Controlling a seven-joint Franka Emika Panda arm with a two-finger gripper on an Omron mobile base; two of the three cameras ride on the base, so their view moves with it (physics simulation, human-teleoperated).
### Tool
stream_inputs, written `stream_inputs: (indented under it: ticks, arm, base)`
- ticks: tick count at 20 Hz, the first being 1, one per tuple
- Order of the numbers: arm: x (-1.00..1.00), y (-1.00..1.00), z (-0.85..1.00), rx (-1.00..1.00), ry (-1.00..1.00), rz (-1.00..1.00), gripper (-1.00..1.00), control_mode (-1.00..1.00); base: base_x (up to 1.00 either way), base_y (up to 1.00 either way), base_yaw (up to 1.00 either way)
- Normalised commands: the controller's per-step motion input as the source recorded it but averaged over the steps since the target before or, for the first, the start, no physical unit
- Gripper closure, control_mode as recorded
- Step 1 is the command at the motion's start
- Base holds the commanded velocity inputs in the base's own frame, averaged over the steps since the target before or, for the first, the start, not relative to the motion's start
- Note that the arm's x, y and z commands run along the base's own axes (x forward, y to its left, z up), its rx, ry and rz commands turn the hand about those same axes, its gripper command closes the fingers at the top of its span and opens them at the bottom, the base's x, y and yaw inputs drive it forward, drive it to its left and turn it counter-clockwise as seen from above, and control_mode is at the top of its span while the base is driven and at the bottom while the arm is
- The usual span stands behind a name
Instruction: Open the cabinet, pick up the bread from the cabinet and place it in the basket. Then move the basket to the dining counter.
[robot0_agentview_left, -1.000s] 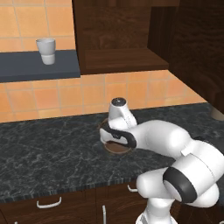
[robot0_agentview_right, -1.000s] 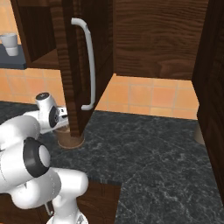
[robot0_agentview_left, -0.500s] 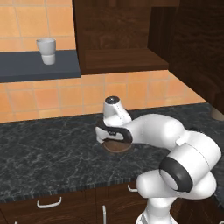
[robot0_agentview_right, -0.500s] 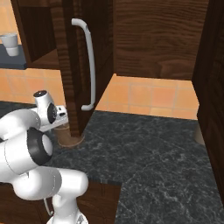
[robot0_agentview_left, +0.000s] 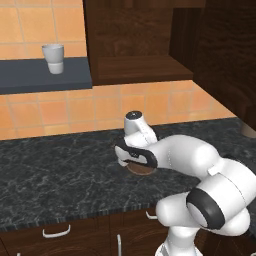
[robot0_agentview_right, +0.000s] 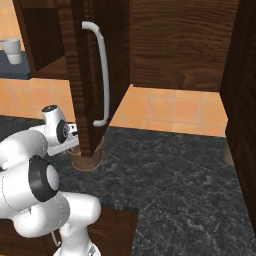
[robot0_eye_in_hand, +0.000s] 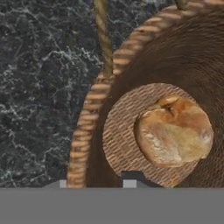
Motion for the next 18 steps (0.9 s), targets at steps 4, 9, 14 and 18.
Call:
stream_inputs:
  ticks: [4,9,14,18]
  arm:
    - [0.03,-0.04,0.04,0.0,0.0,0.0,1.0,-1.0]
    - [-0.27,0.0,0.66,0.0,-0.01,0.05,1.0,-1.0]
    - [-0.78,0.14,0.64,0.0,-0.07,0.05,1.0,-1.0]
    - [-0.37,0.02,0.77,0.0,0.0,0.05,1.0,-1.0]
  base:
    - [0.0,0.0,0.0]
    - [0.0,0.0,0.0]
    - [0.0,0.0,0.0]
    - [0.0,0.0,0.0]
